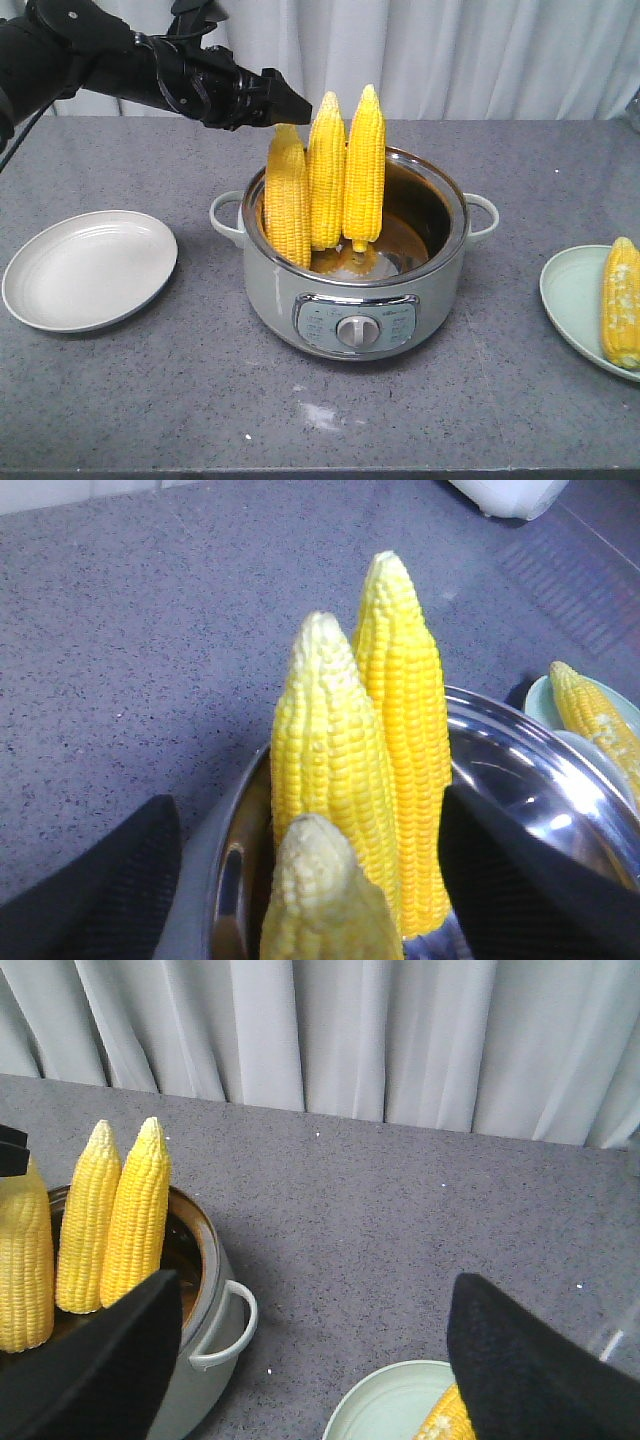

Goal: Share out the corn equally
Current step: 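Move the left gripper over the pot and grasp the nearest corn cob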

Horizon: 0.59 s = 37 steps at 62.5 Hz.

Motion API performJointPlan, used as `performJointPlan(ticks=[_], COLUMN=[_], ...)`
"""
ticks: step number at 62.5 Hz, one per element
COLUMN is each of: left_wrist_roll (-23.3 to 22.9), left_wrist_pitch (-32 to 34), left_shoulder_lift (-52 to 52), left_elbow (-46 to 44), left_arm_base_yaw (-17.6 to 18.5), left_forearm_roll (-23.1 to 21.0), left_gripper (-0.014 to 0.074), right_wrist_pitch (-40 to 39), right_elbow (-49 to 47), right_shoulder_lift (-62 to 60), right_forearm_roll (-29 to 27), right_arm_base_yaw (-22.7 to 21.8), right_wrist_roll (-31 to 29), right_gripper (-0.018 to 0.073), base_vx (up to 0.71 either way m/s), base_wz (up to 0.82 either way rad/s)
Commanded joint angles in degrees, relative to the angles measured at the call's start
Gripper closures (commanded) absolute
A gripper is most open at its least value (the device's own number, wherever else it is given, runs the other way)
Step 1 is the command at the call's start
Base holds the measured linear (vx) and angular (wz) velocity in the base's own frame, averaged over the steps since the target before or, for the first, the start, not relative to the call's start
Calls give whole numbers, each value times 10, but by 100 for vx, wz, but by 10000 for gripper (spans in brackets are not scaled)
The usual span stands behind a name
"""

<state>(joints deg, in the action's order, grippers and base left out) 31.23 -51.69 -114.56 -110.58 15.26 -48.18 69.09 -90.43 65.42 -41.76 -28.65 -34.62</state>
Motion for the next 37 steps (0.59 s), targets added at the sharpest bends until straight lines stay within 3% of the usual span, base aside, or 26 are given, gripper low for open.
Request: performJointPlan(ticks=[1,37], left_wrist_roll=[3,3], left_wrist_pitch=[9,-20], left_shoulder_lift=[26,20], left_elbow=[-18,-18], left_arm_base_yaw=[4,5], left_forearm_roll=[-32,-31], left_gripper=[71,74], right_wrist_pitch=[-28,-27], right_elbow=[-14,-14], right_shoulder_lift=[-4,-4], right_forearm_roll=[-22,-22], right_arm_base_yaw=[-1,-1], right_wrist_roll=[1,3], right_gripper=[31,31], base_vx=[0,0], base_wz=[0,0])
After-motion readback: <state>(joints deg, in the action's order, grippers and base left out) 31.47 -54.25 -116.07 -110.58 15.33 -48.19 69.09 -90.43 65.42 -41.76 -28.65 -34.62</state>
